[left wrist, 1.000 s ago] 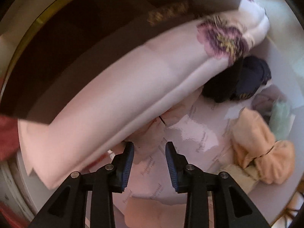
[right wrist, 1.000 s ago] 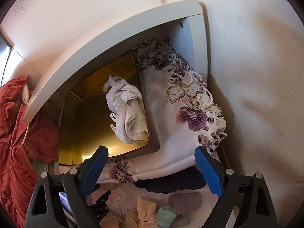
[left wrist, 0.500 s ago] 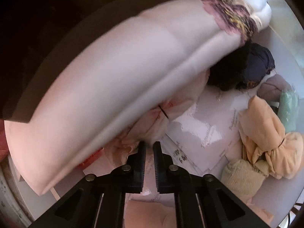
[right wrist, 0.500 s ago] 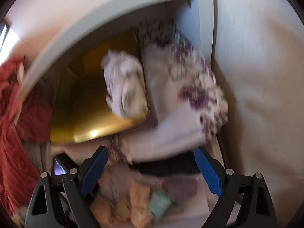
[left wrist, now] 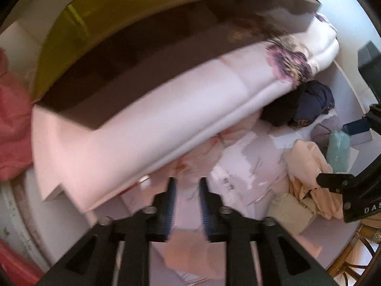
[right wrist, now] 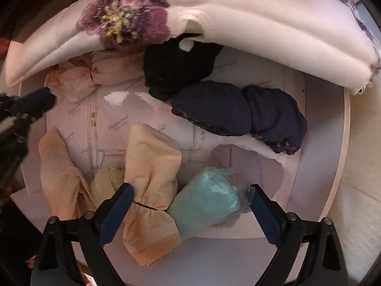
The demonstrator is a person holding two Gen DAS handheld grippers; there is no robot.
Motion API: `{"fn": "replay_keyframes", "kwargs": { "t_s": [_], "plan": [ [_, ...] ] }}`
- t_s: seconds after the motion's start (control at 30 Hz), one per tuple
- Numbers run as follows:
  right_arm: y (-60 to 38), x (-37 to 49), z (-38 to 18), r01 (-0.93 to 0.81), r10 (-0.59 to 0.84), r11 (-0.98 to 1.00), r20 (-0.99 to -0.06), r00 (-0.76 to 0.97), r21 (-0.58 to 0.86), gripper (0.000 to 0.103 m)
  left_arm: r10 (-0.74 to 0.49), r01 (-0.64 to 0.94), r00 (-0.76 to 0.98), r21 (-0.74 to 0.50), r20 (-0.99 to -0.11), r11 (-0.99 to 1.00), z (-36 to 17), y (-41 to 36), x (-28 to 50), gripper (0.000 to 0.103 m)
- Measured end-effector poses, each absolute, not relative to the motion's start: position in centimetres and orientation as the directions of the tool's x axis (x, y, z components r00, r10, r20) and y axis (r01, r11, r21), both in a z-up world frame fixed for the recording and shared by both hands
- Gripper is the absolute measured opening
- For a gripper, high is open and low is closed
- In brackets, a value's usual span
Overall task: Organize soft objects
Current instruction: 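Move the left gripper over the drawer toward the pink patterned underwear, then close the left gripper on the pink patterned underwear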
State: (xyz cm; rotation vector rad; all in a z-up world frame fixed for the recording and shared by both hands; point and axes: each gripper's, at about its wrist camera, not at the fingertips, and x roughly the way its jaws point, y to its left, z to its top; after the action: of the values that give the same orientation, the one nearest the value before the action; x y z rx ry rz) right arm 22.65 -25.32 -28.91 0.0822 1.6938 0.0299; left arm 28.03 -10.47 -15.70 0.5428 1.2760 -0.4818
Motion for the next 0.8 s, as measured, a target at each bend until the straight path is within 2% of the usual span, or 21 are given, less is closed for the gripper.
{"fn": "replay_keyframes", "kwargs": {
  "t_s": [0.1,0.3,0.4,0.43,0.6,0.67,0.7,0.73,0.8],
  "plan": [
    [-25.5,22.1,-29.0,0.067,0.094,0.994,-0.987,-0.130,0.086,0.098,-0.012,0.650,0.264,0.169,-0.964,0.741,-15.4,-10.7,27.2,0.038],
    [-25.7,22.0,-29.3,0.077,0.102,0.993,-0.985,-0.136,0.092,0.099,0.020,0.759,0.318,0.267,-0.948,0.594,-17.7,-14.3,25.4,0.045],
    [-25.5,22.0,-29.5,0.069,0.102,0.993,-0.984,-0.143,0.093,0.101,-0.024,0.777,0.311,0.239,-0.950,0.583,-18.4,-15.0,25.3,0.078],
    [-25.5,22.0,-29.6,0.064,0.100,0.994,-0.984,-0.146,0.091,0.102,-0.030,0.783,0.307,0.234,-0.951,0.577,-19.1,-15.0,25.4,0.082],
    [-24.7,22.0,-30.2,0.047,0.087,0.996,-0.984,-0.153,0.081,0.103,-0.003,0.774,0.319,0.259,-0.948,0.578,-21.2,-15.1,26.5,0.082],
    [-24.6,21.9,-30.3,0.044,0.085,0.996,-0.985,-0.154,0.079,0.103,0.013,0.767,0.315,0.262,-0.949,0.586,-21.4,-15.1,27.3,0.077],
    [-24.3,21.8,-30.4,0.044,0.084,0.996,-0.985,-0.153,0.078,0.103,0.029,0.760,0.333,0.286,-0.943,0.583,-21.6,-15.2,27.1,0.062],
    [-24.4,21.9,-30.3,0.044,0.082,0.996,-0.985,-0.153,0.076,0.103,0.027,0.763,0.315,0.270,-0.949,0.587,-21.9,-15.2,27.1,0.036],
    [-24.5,22.0,-30.3,0.042,0.080,0.996,-0.985,-0.153,0.074,0.103,0.038,0.763,0.297,0.261,-0.954,0.592,-22.4,-15.3,26.9,0.033]
  ]
}}
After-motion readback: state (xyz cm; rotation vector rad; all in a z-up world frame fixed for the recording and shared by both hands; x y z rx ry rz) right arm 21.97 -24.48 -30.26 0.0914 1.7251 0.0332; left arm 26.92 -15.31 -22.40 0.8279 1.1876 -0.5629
